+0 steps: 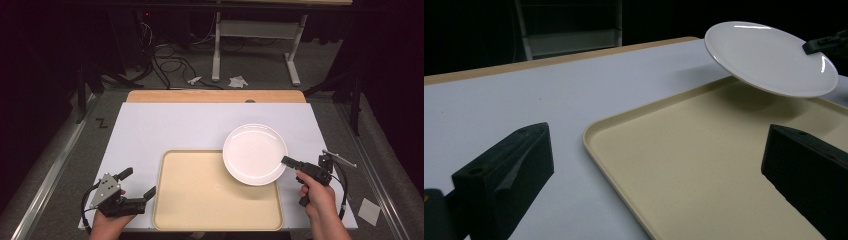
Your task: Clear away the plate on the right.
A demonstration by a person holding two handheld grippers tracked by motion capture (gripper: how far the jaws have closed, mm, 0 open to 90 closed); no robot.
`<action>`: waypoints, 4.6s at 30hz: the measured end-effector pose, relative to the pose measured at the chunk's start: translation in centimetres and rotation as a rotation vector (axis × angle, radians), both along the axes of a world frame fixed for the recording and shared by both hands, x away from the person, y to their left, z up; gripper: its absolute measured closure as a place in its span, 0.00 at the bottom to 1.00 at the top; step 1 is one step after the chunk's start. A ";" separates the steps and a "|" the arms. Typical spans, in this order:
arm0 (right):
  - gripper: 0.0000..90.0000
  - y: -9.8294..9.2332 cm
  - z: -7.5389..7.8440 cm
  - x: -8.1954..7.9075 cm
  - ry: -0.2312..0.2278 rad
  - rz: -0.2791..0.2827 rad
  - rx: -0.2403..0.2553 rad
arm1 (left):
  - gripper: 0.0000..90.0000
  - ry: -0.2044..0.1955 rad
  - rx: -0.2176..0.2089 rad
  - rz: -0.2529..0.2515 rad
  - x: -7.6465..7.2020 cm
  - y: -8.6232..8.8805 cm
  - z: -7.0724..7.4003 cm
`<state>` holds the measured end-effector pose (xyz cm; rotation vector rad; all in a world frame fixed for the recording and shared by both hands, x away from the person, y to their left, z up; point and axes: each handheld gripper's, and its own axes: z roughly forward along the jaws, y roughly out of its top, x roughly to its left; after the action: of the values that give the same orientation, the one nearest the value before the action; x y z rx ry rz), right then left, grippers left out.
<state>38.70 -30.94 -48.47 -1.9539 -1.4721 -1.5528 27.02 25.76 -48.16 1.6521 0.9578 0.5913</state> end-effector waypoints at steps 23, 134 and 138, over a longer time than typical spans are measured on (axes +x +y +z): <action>0.99 3.7 0.1 0.1 -0.024 0.110 0.009 | 0.01 -0.020 0.016 -0.030 1.2 -0.1 0.3; 0.04 3.2 3.6 -3.2 -0.378 0.206 -0.663 | 0.01 0.079 0.043 -0.016 1.1 -0.4 -0.4; 0.02 0.8 3.3 -4.2 -0.435 0.133 -0.705 | 0.01 0.091 0.038 -0.003 1.1 -0.3 -0.5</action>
<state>34.45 -30.18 -45.21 -1.8234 -2.5544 -1.6037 28.16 25.43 -48.70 1.7263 1.0152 0.5399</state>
